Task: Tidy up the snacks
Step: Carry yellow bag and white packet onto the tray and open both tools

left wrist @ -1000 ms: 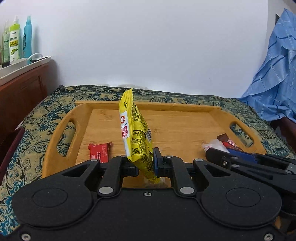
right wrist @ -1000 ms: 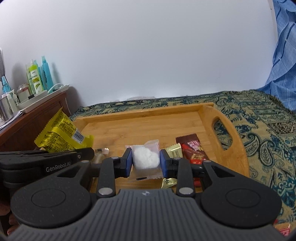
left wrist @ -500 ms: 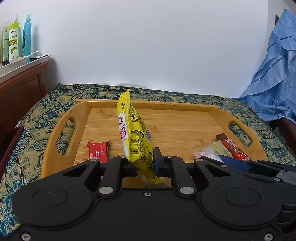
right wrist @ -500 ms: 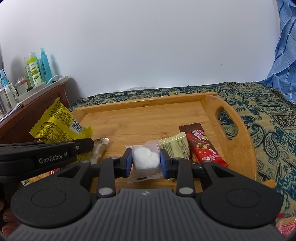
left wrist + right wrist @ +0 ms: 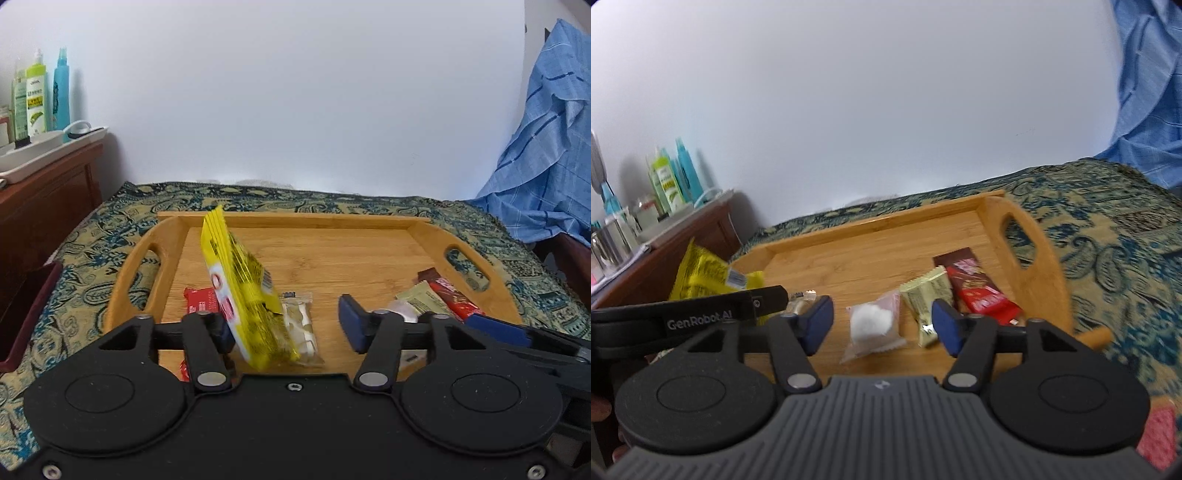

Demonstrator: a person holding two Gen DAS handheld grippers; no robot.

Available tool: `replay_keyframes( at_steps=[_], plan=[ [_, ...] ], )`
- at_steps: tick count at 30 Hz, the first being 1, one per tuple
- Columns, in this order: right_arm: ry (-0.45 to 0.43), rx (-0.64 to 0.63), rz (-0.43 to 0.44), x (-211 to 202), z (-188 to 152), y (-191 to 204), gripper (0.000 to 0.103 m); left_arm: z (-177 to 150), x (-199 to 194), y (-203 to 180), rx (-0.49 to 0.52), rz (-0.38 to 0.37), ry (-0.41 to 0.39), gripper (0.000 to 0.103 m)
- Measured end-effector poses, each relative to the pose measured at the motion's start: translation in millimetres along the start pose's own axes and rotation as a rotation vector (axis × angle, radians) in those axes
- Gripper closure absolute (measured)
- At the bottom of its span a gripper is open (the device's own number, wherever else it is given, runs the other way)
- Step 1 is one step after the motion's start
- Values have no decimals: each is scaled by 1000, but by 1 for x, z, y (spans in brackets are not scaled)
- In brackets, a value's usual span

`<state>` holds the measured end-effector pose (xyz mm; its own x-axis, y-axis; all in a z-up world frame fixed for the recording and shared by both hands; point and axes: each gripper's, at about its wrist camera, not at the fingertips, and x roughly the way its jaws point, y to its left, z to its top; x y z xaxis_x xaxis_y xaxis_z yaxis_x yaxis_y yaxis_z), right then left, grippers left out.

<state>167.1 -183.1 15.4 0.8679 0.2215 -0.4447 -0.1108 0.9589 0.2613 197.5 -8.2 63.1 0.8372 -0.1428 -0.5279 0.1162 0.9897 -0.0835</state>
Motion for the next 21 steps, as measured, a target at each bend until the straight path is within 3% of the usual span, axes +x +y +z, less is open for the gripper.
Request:
replay_keyframes(
  at_steps=[6,10,21],
  plan=[
    [-22,-57,-54,-36,3,3,28,-13,-37,-2,-11,-4,-28,22],
    [-42,-100,-75,-61,5,14,24,-17,-65,-3,-27,-10,-58,15],
    [-74,-159,-106,-112,-8,28,17,-36,-129,-11,18,-13,-83,10]
  ],
)
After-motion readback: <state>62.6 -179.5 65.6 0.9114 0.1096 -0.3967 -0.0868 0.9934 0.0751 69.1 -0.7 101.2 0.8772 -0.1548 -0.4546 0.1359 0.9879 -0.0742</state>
